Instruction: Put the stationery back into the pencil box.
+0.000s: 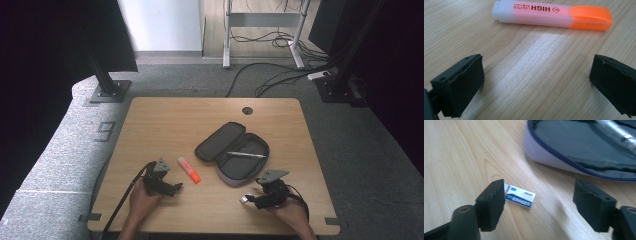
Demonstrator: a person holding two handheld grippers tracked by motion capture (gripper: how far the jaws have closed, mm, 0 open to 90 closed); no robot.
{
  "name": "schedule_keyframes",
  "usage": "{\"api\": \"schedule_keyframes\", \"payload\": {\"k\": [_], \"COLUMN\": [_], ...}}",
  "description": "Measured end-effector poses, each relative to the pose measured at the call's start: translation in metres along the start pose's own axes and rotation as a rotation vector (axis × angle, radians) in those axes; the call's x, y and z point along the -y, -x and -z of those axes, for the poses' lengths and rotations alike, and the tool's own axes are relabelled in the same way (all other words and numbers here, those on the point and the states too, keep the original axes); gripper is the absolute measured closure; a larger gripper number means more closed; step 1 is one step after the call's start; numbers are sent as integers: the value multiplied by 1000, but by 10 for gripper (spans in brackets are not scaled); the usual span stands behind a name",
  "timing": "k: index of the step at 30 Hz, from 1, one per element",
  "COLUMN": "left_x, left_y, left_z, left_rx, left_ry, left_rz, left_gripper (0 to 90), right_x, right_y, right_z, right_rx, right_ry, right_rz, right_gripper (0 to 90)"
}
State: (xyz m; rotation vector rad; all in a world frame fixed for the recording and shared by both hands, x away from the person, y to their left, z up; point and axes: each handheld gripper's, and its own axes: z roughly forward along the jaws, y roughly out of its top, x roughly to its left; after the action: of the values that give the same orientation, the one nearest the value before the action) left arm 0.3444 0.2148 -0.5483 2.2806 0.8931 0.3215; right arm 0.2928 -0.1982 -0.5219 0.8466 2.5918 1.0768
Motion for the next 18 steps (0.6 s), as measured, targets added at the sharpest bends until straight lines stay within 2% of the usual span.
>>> {"api": "schedule_keyframes", "payload": {"k": [6, 9, 18], "left_x": [0, 0, 0], "left_y": [0, 0, 0], "left_z": [0, 0, 0], "left_rx": [0, 0, 0], "left_ry": [0, 0, 0], "left_rz": [0, 0, 0], "left_gripper": [0, 0, 0], "right_x": [-1, -1, -4], "right_y": [-5, -7, -13], "right_z": [-5, -9, -17], "right_rx": [-35, -69, -87], "right_ry": [-18, -32, -63], "right_rz": [24, 50, 94], "right_gripper": [345, 385, 423]}}
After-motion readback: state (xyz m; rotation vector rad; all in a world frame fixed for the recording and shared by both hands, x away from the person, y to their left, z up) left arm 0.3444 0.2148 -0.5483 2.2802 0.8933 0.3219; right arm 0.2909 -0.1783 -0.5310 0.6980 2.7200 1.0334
